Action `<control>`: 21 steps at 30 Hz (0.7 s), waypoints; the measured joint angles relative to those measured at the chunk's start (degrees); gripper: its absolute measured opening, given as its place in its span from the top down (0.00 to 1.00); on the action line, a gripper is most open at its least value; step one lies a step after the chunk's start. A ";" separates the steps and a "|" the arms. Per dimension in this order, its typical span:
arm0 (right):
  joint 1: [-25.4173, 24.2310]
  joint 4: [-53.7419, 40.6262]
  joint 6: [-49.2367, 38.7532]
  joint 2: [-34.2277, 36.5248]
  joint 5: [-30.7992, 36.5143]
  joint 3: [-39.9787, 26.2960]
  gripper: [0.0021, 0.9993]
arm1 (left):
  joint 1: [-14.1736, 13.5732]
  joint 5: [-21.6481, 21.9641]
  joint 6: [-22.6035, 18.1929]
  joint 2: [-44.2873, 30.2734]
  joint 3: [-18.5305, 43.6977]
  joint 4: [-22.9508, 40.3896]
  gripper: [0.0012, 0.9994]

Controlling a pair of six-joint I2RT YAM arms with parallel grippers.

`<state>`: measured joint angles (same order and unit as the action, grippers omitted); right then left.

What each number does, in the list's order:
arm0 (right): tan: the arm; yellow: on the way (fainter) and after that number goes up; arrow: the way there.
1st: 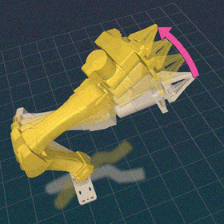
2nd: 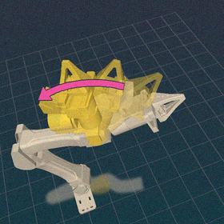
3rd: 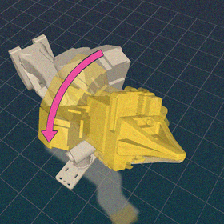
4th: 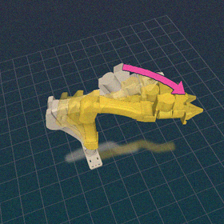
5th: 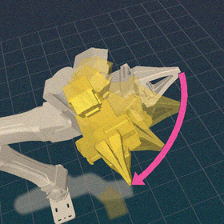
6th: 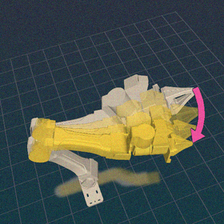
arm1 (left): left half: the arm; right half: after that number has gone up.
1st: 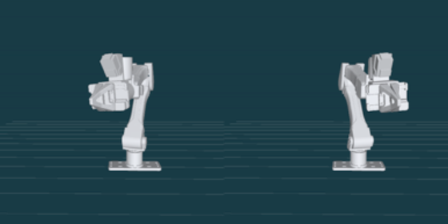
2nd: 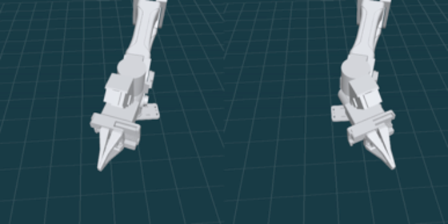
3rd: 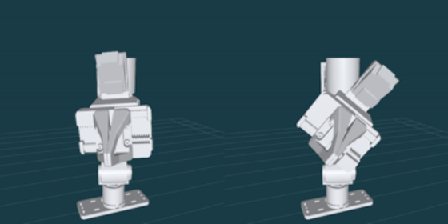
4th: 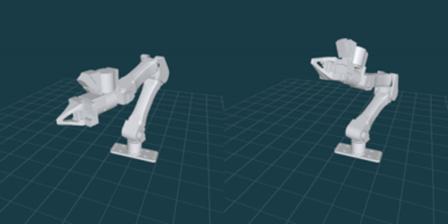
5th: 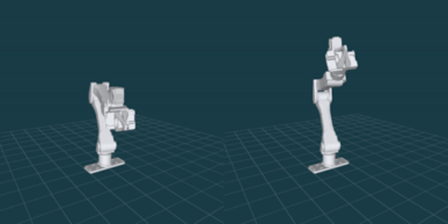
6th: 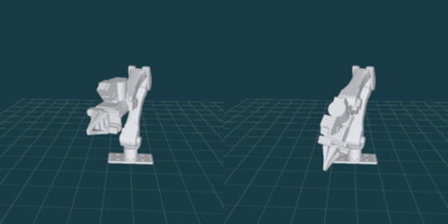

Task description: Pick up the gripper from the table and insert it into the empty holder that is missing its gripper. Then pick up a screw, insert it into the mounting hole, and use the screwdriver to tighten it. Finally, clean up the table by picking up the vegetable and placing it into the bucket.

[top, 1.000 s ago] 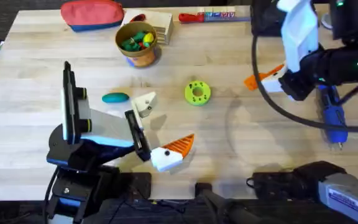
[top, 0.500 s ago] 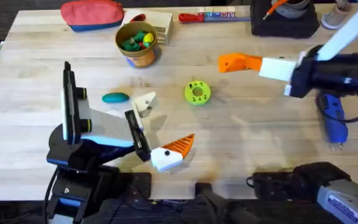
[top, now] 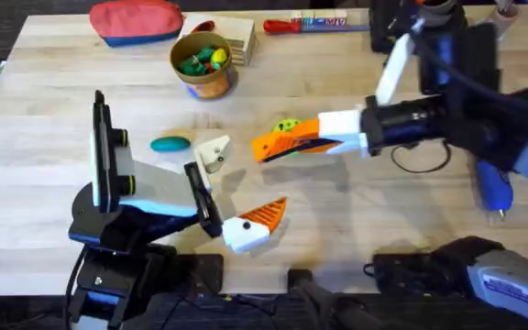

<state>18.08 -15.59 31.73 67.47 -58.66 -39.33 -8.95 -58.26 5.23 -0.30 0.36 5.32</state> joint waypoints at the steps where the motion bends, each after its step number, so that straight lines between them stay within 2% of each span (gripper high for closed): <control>1: 0.96 2.11 1.39 1.90 -1.37 0.02 1.00 | 0.00 0.00 0.00 0.00 0.00 0.00 0.01; 3: 2.40 6.37 3.85 5.16 -3.72 0.02 1.00 | 0.00 0.00 0.00 -0.02 0.00 0.00 0.01; 4: 4.06 12.48 7.99 9.47 -6.90 0.06 1.00 | 0.00 -0.02 0.00 0.00 0.00 0.00 0.01; 7: 4.93 16.04 11.41 11.81 -8.59 0.09 1.00 | 0.00 0.00 0.00 0.00 0.00 0.00 0.01; 15: 5.38 18.41 15.50 12.38 -10.20 0.09 1.00 | 0.00 0.00 0.00 -0.02 0.00 0.00 0.01; 21: 5.63 18.49 17.44 12.38 -8.68 0.09 1.00 | 0.00 0.09 0.00 -0.02 0.00 0.00 0.01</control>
<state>23.71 2.90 49.18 79.85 -67.34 -39.24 -8.95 -58.17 5.23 -0.32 0.36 5.32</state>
